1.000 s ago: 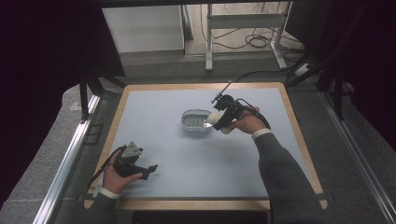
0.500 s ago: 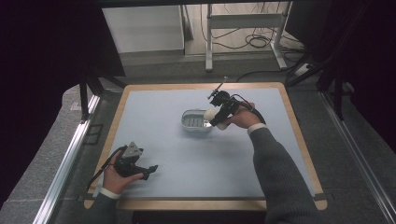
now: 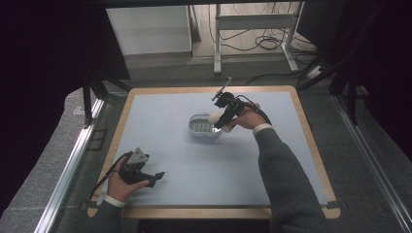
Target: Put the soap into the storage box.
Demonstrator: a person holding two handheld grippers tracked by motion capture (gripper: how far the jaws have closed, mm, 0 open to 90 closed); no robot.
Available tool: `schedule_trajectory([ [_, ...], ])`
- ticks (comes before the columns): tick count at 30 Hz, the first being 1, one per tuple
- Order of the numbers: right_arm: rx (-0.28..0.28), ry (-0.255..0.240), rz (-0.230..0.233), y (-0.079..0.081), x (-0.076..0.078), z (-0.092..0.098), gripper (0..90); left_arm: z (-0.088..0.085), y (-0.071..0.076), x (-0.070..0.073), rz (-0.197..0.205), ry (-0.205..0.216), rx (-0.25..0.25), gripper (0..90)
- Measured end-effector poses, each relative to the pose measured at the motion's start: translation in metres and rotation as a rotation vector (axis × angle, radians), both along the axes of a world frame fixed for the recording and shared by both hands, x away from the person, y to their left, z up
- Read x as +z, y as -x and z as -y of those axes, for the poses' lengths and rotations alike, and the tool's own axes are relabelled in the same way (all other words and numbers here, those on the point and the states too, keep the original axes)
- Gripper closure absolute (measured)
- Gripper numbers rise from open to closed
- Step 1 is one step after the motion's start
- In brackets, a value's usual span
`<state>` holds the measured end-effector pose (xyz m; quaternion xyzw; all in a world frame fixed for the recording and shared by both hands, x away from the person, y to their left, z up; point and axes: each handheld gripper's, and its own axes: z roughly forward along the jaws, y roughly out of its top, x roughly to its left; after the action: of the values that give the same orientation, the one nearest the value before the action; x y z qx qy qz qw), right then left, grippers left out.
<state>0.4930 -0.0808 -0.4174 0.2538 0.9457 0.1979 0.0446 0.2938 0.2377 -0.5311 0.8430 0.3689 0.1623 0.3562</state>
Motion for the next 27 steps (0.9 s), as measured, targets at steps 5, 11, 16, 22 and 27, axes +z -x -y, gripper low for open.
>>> schedule_trajectory([
  [5, 0.009, 0.003, -0.005, -0.004, -0.003, -0.006, 49.8, 0.0, 0.0, 0.0, 0.0, 0.001, 0.0, 9.0],
  [11, 0.016, 0.005, -0.007, -0.01, -0.002, -0.014, 49.8, 0.0, 0.0, 0.0, 0.001, 0.0, -0.001, 9.0],
  [16, 0.024, -0.01, 0.0, -0.013, -0.002, -0.02, 49.8, 0.0, 0.0, 0.0, 0.001, 0.001, -0.002, 9.0],
  [22, 0.042, 0.01, 0.012, -0.015, -0.006, -0.025, 49.8, 0.0, 0.0, -0.001, 0.002, 0.002, -0.002, 9.0],
  [27, 0.059, 0.009, 0.019, -0.018, -0.009, -0.031, 49.8, 0.0, 0.0, -0.001, 0.002, 0.002, -0.002, 9.0],
])
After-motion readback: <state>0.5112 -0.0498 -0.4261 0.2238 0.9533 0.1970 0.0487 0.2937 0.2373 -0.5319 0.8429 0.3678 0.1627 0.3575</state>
